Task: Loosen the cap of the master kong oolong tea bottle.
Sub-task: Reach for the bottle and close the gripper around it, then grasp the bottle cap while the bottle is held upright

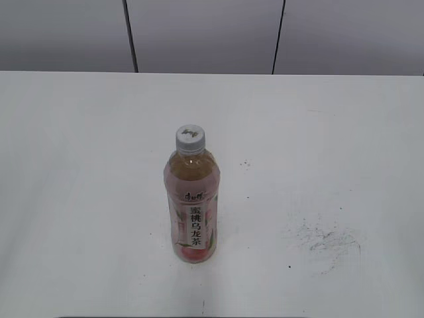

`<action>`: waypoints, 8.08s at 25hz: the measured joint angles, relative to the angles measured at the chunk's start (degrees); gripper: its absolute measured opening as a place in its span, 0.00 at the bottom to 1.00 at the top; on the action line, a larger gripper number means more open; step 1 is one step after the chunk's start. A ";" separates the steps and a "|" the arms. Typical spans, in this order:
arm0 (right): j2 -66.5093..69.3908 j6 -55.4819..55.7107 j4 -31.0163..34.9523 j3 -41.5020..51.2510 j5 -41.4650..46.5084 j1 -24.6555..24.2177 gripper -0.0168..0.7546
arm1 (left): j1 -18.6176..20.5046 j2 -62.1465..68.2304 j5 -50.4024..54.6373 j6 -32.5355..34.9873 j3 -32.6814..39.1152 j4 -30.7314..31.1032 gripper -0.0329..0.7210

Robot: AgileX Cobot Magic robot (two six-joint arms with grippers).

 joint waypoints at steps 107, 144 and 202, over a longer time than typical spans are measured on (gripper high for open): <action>0.00 0.00 0.00 0.00 0.00 0.00 0.77 | -20.57 107.62 -109.18 -25.41 0.00 56.73 0.63; 35.08 -22.38 23.15 -13.80 -9.42 0.00 0.65 | -20.57 107.62 -109.32 -25.26 0.00 56.91 0.63; 104.05 12.56 6.06 -67.79 7.04 42.48 0.63 | -20.57 107.62 -109.38 -25.26 0.00 57.08 0.63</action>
